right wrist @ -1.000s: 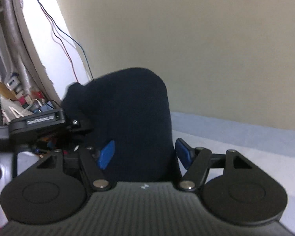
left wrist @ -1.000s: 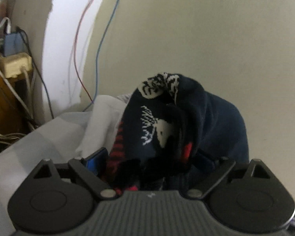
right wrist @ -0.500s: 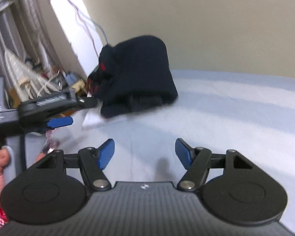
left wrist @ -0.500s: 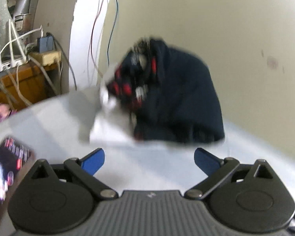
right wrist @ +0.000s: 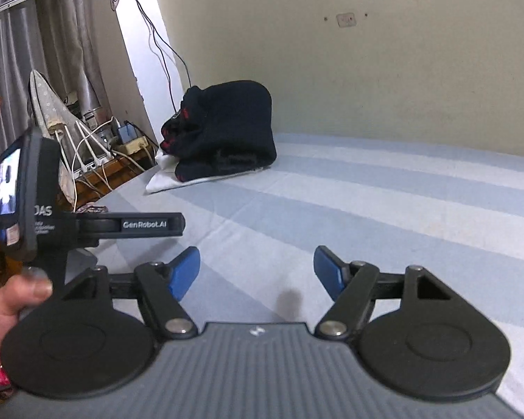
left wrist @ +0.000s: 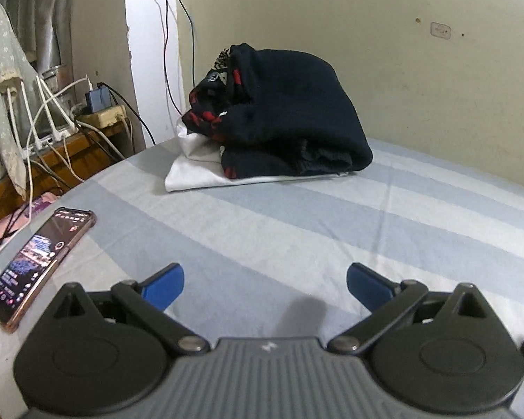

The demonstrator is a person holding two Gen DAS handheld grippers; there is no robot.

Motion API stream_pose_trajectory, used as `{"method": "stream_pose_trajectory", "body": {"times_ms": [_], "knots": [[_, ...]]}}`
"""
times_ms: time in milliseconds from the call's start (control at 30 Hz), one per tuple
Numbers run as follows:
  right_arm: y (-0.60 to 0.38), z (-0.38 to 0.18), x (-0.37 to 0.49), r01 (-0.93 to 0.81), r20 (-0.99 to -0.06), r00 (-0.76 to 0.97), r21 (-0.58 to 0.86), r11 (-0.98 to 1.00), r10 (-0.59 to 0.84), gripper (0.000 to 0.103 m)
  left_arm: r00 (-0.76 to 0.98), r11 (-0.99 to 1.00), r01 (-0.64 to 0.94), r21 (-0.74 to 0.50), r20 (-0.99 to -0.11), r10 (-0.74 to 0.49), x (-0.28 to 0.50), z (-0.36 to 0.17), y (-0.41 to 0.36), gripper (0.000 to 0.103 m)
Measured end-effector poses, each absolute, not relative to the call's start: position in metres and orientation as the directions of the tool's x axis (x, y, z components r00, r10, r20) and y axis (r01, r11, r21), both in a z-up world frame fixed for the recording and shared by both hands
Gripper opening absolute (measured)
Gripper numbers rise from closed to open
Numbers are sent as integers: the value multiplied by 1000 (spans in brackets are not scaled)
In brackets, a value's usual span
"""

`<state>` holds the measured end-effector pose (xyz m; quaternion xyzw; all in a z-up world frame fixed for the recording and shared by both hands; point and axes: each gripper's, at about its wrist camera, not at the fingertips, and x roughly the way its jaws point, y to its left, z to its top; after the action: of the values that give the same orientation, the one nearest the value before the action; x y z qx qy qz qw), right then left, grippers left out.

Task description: Fold small clothes

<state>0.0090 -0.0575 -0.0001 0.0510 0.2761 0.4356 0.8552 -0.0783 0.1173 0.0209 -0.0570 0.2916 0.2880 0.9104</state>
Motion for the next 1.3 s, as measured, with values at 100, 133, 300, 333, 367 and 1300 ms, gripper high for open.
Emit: {"method": "stream_pose_trajectory", "body": {"times_ms": [100,133,300,333,367,1300], "knots": [[-68,-4,14,-692,-433,462,371,620,774,75,656,820,-568,76,-560,507,-79,20,115,103],[-70,-5,15,-683,-436,460,383,622,773,76,654,817,-572,76,-558,510,-80,20,115,103],[-77,-8,17,-654,-447,461,412,634,767,80,652,813,-580,56,-567,503,-80,19,120,103],[-75,-8,17,-655,-448,461,410,635,766,80,653,812,-581,49,-568,502,-81,19,121,103],[-74,-8,16,-656,-449,461,408,635,766,81,655,812,-583,43,-566,501,-82,19,121,103],[-88,-11,23,-596,-447,468,477,646,762,86,716,843,-531,89,-485,502,-89,21,101,103]]}}
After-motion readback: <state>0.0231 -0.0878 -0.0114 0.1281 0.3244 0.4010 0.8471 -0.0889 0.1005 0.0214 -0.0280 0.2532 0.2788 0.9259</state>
